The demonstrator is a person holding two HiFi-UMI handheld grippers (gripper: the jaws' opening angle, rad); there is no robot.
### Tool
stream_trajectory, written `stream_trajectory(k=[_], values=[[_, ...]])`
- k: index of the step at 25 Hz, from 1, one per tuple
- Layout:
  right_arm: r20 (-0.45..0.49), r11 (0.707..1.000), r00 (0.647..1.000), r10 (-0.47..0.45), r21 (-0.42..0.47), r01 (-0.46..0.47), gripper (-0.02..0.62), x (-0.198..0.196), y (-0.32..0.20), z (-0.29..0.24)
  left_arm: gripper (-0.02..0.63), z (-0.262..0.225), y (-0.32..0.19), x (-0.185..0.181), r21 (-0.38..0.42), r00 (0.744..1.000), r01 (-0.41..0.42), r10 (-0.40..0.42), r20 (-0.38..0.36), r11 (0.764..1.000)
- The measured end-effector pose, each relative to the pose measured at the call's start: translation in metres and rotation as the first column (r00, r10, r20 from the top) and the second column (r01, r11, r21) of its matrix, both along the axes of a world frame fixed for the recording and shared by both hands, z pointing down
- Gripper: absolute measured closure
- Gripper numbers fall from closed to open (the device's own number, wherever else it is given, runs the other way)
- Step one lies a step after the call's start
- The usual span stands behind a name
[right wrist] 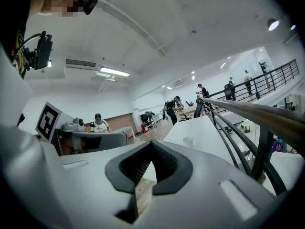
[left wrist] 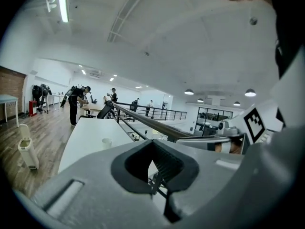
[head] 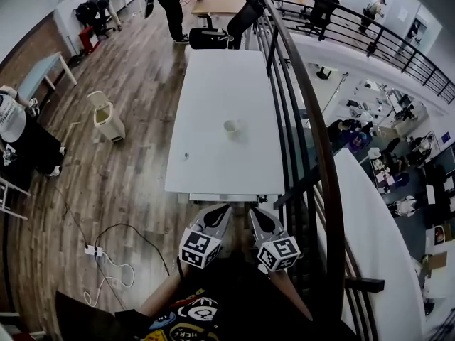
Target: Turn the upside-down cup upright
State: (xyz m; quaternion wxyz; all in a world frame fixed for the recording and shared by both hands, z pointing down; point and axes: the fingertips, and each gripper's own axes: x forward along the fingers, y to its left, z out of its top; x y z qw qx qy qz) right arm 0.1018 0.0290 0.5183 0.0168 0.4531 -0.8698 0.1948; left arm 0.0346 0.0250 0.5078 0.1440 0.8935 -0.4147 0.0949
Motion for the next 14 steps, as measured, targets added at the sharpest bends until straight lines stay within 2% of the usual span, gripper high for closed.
stream_trajectory(k=[8, 14], values=[[-0.012, 0.996, 0.999, 0.040, -0.082, -0.041, 0.600, -0.002, 0.009, 0.025, 0.600, 0.017, 0.010, -0.023, -0.042, 1.000, 0.007, -0.006, 0.007, 0.999], [0.014, 0.998, 1.000, 0.024, -0.061, -0.023, 0.600, -0.019, 0.012, 0.018, 0.601, 0.018, 0.022, -0.039, -0.056, 1.000, 0.005, -0.004, 0.017, 0.998]])
